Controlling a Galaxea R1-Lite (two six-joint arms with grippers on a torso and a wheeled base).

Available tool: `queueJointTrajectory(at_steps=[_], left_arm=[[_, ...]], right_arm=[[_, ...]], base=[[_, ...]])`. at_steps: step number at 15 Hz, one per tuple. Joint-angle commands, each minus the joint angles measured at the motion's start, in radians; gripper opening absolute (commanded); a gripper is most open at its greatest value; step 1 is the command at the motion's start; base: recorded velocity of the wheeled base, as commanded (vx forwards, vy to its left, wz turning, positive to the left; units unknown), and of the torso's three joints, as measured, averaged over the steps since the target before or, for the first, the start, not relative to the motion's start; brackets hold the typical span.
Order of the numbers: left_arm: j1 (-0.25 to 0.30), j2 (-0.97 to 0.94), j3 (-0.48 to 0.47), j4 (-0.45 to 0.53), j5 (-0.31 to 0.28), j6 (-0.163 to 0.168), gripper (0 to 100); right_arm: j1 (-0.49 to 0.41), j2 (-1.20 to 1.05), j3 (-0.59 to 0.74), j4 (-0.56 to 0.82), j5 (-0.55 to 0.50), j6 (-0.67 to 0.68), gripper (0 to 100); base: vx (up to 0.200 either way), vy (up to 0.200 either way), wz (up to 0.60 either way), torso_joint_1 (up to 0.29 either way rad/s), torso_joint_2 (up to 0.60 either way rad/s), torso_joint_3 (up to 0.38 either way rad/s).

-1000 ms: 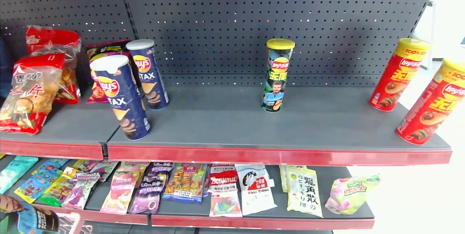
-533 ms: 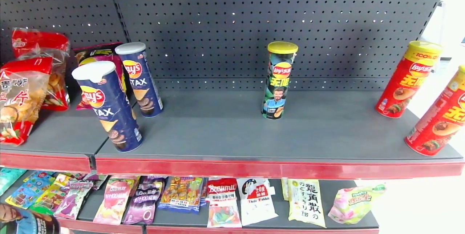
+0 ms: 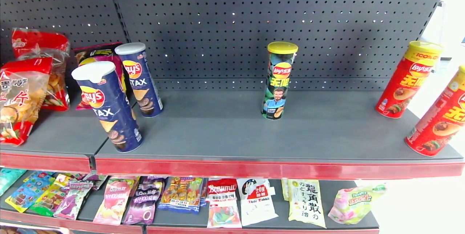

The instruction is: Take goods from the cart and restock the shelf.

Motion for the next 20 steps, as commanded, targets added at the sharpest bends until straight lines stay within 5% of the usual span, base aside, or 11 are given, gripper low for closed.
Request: queueJointTrajectory(at_steps=[1, 5, 20], left_arm=[[0.0, 0.01, 0.004, 0.007, 0.003, 0.001, 0], [0.003, 0.036, 0.007, 0.007, 0.049, 0.001, 0], [0.003, 0.115, 0.003, -0.037, 0.075, 0.001, 0]], right_arm=[[0.067, 0.444, -0.241, -0.016, 0.034, -0.067, 100], [0.168, 0.789, -0.384, -0.249, 0.084, -0.031, 100], [0.177, 1.311, -0.738, -0.387, 0.308, -0.077, 100]], base=[[0.0, 0.0, 0.0, 0.0, 0.0, 0.0], [0.0, 0.0, 0.0, 0.0, 0.0, 0.0], [0.0, 0.0, 0.0, 0.0, 0.0, 0.0]])
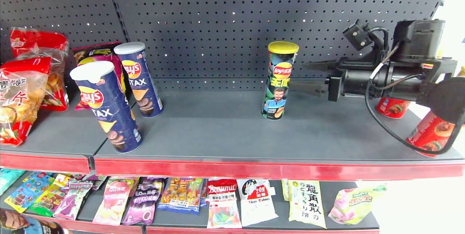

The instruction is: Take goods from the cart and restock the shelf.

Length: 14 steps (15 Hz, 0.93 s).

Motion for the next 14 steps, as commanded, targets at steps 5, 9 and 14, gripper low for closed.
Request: queueJointTrajectory(at_steps=[5, 9, 14], left_arm=[[0.0, 0.016, 0.0, 0.0, 0.0, 0.0, 0], [0.0, 0.014, 0.0, 0.0, 0.0, 0.0, 0], [0.0, 0.016, -0.002, 0.0, 0.0, 0.002, 0]], right_arm=[[-0.018, 0.104, -0.059, 0.002, 0.035, 0.001, 100], [-0.037, 0.142, -0.105, 0.002, 0.037, -0.001, 100], [-0.031, 0.181, -0.159, 0.004, 0.069, 0.001, 100]], base=[[0.0, 0.0, 0.0, 0.0, 0.0, 0.0], [0.0, 0.0, 0.0, 0.0, 0.0, 0.0], [0.0, 0.0, 0.0, 0.0, 0.0, 0.0]])
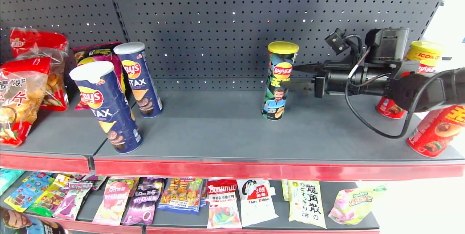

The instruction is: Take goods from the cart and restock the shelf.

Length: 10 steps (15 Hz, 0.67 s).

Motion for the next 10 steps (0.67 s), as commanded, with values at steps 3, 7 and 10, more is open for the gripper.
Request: queueJointTrajectory(at_steps=[3, 7, 10], left_arm=[[0.0, 0.002, -0.001, 0.0, 0.0, 0.001, 0], [0.0, 0.002, 0.0, 0.0, 0.0, 0.001, 0], [0.0, 0.002, 0.0, 0.0, 0.0, 0.001, 0]], right_arm=[[0.02, 0.023, -0.026, -0.001, 0.007, 0.0, 100], [0.033, 0.066, -0.097, 0.0, 0.007, 0.0, 100], [0.036, 0.093, -0.129, 0.0, 0.007, 0.0, 100]], base=[[0.0, 0.0, 0.0, 0.0, 0.0, 0.0], [0.0, 0.0, 0.0, 0.0, 0.0, 0.0], [0.0, 0.0, 0.0, 0.0, 0.0, 0.0]])
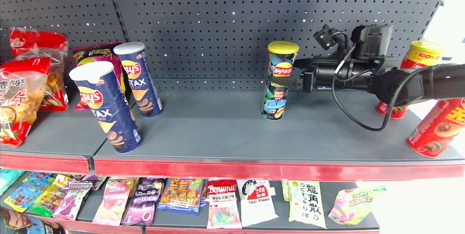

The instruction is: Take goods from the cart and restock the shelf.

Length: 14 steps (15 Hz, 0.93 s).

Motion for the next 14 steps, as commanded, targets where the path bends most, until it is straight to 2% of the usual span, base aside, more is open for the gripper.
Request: queueJointTrajectory(at_steps=[1, 3, 4, 7, 11, 13, 14], left_arm=[[0.0, 0.003, 0.0, 0.0, 0.0, 0.0, 0], [0.0, 0.002, 0.002, 0.0, 0.0, 0.0, 0], [-0.001, 0.002, 0.003, 0.002, 0.0, 0.0, 0], [-0.001, 0.002, 0.008, 0.002, 0.0, 0.0, 0], [-0.001, 0.003, 0.009, 0.002, 0.0, 0.0, 0], [-0.001, 0.0, 0.012, 0.002, 0.0, 0.0, 0], [-0.001, 0.0, 0.012, 0.002, 0.0, -0.001, 0]], right_arm=[[0.003, 0.02, -0.014, 0.0, 0.0, -0.001, 100], [0.009, 0.028, -0.029, -0.002, -0.006, -0.001, 100], [0.014, 0.04, -0.048, -0.003, -0.013, -0.001, 0], [0.015, 0.065, -0.095, 0.0, -0.018, 0.002, 0], [0.048, 0.031, -0.062, 0.0, -0.072, 0.007, 0], [0.087, -0.051, 0.02, -0.002, -0.167, 0.042, 0], [0.12, -0.103, 0.084, -0.006, -0.248, 0.059, 0]], base=[[0.0, 0.0, 0.0, 0.0, 0.0, 0.0], [0.0, 0.0, 0.0, 0.0, 0.0, 0.0], [0.0, 0.0, 0.0, 0.0, 0.0, 0.0], [0.0, 0.0, 0.0, 0.0, 0.0, 0.0], [0.0, 0.0, 0.0, 0.0, 0.0, 0.0], [0.0, 0.0, 0.0, 0.0, 0.0, 0.0], [0.0, 0.0, 0.0, 0.0, 0.0, 0.0]])
